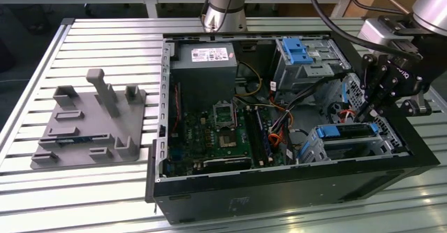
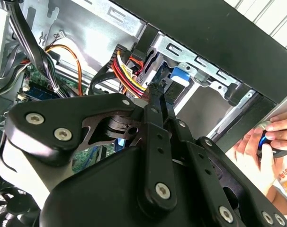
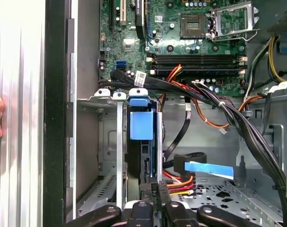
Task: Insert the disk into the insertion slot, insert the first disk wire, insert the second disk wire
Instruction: 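Insert the first disk wire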
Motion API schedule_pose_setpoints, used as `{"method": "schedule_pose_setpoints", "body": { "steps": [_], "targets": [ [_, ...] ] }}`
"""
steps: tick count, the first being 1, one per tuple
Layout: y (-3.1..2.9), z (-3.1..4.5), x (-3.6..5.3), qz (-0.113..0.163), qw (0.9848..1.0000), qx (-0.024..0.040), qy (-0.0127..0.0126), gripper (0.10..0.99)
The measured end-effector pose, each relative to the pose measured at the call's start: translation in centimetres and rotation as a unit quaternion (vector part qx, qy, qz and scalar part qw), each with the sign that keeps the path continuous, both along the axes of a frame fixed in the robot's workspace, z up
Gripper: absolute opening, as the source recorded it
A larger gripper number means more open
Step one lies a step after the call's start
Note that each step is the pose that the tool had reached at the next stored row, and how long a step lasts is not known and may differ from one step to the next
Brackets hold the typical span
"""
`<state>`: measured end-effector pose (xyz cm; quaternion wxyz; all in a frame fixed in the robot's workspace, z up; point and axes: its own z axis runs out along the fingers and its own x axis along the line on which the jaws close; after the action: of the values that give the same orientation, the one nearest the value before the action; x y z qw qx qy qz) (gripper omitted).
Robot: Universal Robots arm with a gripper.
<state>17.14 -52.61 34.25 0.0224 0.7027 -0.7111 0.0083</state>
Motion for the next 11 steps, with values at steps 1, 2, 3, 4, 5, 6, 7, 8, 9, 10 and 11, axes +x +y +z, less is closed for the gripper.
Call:
{"method": "schedule_pose_setpoints", "body": {
  "steps": [1, 2, 3, 4, 5, 6, 7, 8, 9, 10, 11],
  "targets": [
    [0.00, 0.00, 0.00, -0.001, 1.0000, 0.0000, 0.0000, 0.165],
    [0.00, -0.01, 0.00, -0.001, 1.0000, -0.0001, 0.0000, 0.165],
    [0.00, -0.01, 0.00, -0.001, 1.0000, -0.0001, 0.0000, 0.165],
    [0.00, -0.02, 0.00, -0.001, 1.0000, -0.0001, 0.0000, 0.165],
    [0.00, -0.02, 0.01, -0.001, 1.0000, 0.0000, 0.0000, 0.165],
    [0.00, -0.02, 0.01, -0.001, 1.0000, 0.0000, 0.0000, 0.165],
    [-0.01, -0.03, 0.00, -0.001, 1.0000, 0.0000, 0.0000, 0.165],
    [-0.02, -0.05, 0.01, -0.001, 1.0000, 0.0001, 0.0000, 0.165],
    [-0.04, -0.06, 0.01, -0.001, 1.0000, 0.0001, 0.0000, 0.165],
    [-0.06, -0.07, 0.01, -0.001, 1.0000, 0.0001, 0.0000, 0.165],
    [-0.09, -0.08, 0.01, -0.001, 1.0000, -0.0001, 0.0000, 0.165]
  ]
}}
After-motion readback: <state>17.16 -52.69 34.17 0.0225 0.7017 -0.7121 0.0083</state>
